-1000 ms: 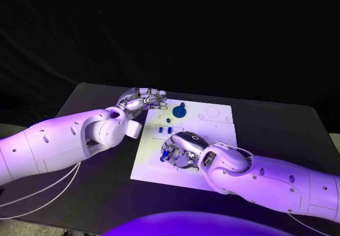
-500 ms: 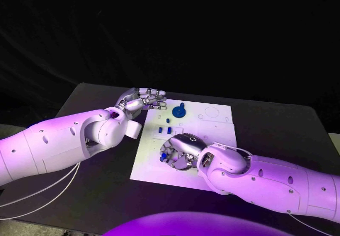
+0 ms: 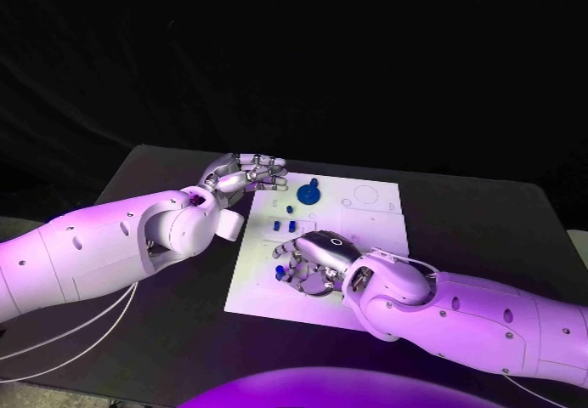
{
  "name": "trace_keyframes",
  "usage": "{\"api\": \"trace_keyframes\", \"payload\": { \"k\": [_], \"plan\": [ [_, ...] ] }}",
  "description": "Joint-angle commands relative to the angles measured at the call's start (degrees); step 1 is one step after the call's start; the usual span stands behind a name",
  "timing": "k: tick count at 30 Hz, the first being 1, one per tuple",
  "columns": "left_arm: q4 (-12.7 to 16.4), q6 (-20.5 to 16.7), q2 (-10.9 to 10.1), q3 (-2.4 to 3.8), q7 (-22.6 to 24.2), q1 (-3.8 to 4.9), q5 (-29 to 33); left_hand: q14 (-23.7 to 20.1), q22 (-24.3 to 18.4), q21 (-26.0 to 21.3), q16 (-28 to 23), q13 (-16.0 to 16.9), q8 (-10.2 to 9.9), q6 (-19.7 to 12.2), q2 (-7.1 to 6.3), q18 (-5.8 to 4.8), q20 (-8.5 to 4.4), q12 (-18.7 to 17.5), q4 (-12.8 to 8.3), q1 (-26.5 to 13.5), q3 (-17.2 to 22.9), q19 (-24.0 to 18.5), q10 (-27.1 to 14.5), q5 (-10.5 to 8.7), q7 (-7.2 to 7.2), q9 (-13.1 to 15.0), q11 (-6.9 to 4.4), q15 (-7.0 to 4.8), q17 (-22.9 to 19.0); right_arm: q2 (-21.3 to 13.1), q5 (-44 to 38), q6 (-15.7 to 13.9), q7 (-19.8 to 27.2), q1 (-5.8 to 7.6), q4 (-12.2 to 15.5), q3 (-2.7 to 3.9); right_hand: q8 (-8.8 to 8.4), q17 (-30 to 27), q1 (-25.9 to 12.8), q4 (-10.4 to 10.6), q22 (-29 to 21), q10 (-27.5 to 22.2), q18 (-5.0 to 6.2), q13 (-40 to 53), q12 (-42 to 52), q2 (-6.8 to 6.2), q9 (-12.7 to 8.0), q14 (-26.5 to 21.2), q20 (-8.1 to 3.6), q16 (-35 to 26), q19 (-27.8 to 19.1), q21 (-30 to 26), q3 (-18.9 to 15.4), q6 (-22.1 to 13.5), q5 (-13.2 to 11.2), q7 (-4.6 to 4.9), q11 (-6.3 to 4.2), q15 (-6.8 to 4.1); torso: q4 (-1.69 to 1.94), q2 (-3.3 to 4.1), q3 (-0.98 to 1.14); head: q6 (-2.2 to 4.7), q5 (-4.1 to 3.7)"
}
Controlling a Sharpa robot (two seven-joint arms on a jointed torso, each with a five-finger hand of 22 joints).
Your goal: Assemble the parts on the task board
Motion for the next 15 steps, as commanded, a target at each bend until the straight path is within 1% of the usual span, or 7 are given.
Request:
{"api": "trace_keyframes", "payload": {
  "k": [1, 3, 5, 10, 13, 14, 15],
  "plan": [
    [0.11, 1.14, 0.07, 0.04, 0.12, -0.03, -0.08, -0.32, -0.05, -0.39, -0.16, 0.06, -0.2, -0.47, 0.48, 0.44, 0.43, 0.3, -0.05, 0.06, -0.04, 0.02, -0.44, 0.19, 0.86, -0.08, 0.04, -0.03, 0.05, -0.73, 1.37, -5.29, 2.2, -0.08, 1.16, 0.01, -0.43, 0.17, 0.27, -0.07, 1.79, -0.09, -1.0, 0.62, 0.57, -0.45, -0.35, 1.14, -0.41, 0.33, 0.07, 0.26, -0.46, -1.43, 0.22, -0.29, -0.55, -0.51, -0.03, -0.02, -0.01, 0.04, -0.11],
    [0.08, 1.17, 0.07, 0.04, 0.09, -0.03, -0.08, -0.34, -0.06, -0.41, -0.16, 0.06, -0.21, -0.48, 0.48, 0.45, 0.43, 0.3, -0.05, 0.06, -0.05, 0.02, -0.46, 0.19, 0.86, -0.09, 0.04, -0.03, 0.06, -1.52, 2.44, -6.83, 3.22, -0.09, 2.03, 0.08, -0.73, 0.16, 0.31, -0.09, 1.97, -0.27, -1.05, 1.1, 0.94, -0.46, -1.94, 1.15, -0.54, 0.32, 0.2, 0.45, -0.67, -5.34, 0.25, -0.64, -0.72, -0.66, -0.07, -0.05, -0.01, 0.14, -0.15],
    [0.05, 1.21, 0.07, 0.03, 0.05, -0.04, -0.08, -0.34, -0.06, -0.41, -0.16, 0.06, -0.21, -0.48, 0.48, 0.45, 0.43, 0.3, -0.05, 0.06, -0.05, 0.02, -0.46, 0.19, 0.86, -0.09, 0.04, -0.03, 0.06, -2.58, 3.86, -8.09, 4.2, -0.06, 3.0, 0.21, -0.57, 0.1, 0.38, -0.12, 1.96, -0.24, -1.04, 1.26, 1.09, -0.41, -1.65, 1.14, -0.57, 0.3, 0.2, 0.41, -0.68, -4.76, 0.3, -0.54, -0.75, -0.69, -0.1, -0.09, -0.03, 0.28, -0.33],
    [0.01, 1.37, 0.0, 0.02, -0.04, -0.04, -0.08, -0.37, -0.09, -0.46, -0.17, 0.05, -0.22, -0.51, 0.45, 0.44, 0.44, 0.31, -0.04, 0.03, -0.06, 0.02, -0.51, 0.19, 0.86, -0.1, 0.05, -0.02, 0.07, -7.18, 12.48, -8.73, 6.37, 1.18, 5.64, 0.65, 4.42, -0.4, 1.12, -0.52, 1.8, 0.29, -1.08, 3.1, 3.08, 0.35, 0.85, 1.01, 0.06, 0.07, -0.06, -0.25, -0.49, 6.06, 1.13, 1.51, 0.87, 0.53, -0.16, -0.2, -0.08, 0.68, -1.26],
    [-0.08, 1.64, -0.06, -0.01, 0.01, -0.04, -0.08, -0.37, -0.09, -0.46, -0.17, 0.05, -0.22, -0.51, 0.45, 0.44, 0.44, 0.31, -0.04, 0.03, -0.06, 0.02, -0.51, 0.19, 0.86, -0.1, 0.05, -0.02, 0.07, -10.98, 21.39, -6.36, 6.21, 2.62, 6.95, 0.77, 5.7, 0.5, 1.21, -0.59, 2.38, 1.98, -1.18, 4.71, 5.35, 0.74, 1.28, 1.24, 0.13, 0.53, 0.42, 0.66, -0.78, 8.34, 1.28, 0.85, 0.4, 0.23, -0.26, -0.23, -0.05, 1.22, -2.77],
    [-0.11, 1.87, -0.07, -0.02, 0.08, -0.05, -0.08, -0.37, -0.09, -0.46, -0.17, 0.05, -0.22, -0.51, 0.45, 0.44, 0.44, 0.31, -0.04, 0.03, -0.06, 0.02, -0.51, 0.19, 0.86, -0.1, 0.05, -0.02, 0.07, -12.46, 23.72, -5.12, 5.69, 3.12, 7.37, 0.8, 7.9, 3.75, 0.43, -0.08, 4.9, 5.78, -2.02, 8.4, 10.71, 1.43, 2.6, 2.13, -0.27, 2.2, 2.67, 5.08, -2.22, 11.44, 1.86, -0.64, -1.0, -0.62, -0.36, -0.32, -0.07, 1.34, -2.86],
    [-0.13, 2.02, -0.08, -0.03, 0.13, -0.05, -0.08, -0.41, -0.13, -0.52, -0.19, 0.05, -0.24, -0.55, 0.41, 0.44, 0.46, 0.32, -0.03, -0.02, -0.09, 0.02, -0.57, 0.18, 0.86, -0.11, 0.06, -0.01, 0.08, -13.66, 25.24, -4.09, 5.17, 3.52, 7.68, 0.82, 8.61, 4.42, 0.57, -0.15, 5.39, 1.26, -2.42, 14.54, 16.34, 2.06, 4.04, 2.31, -0.87, 2.76, 3.04, 5.65, -3.14, 10.5, 2.72, -1.15, -1.56, -1.83, -0.44, -0.37, -0.07, 1.38, -2.99]
  ]
}}
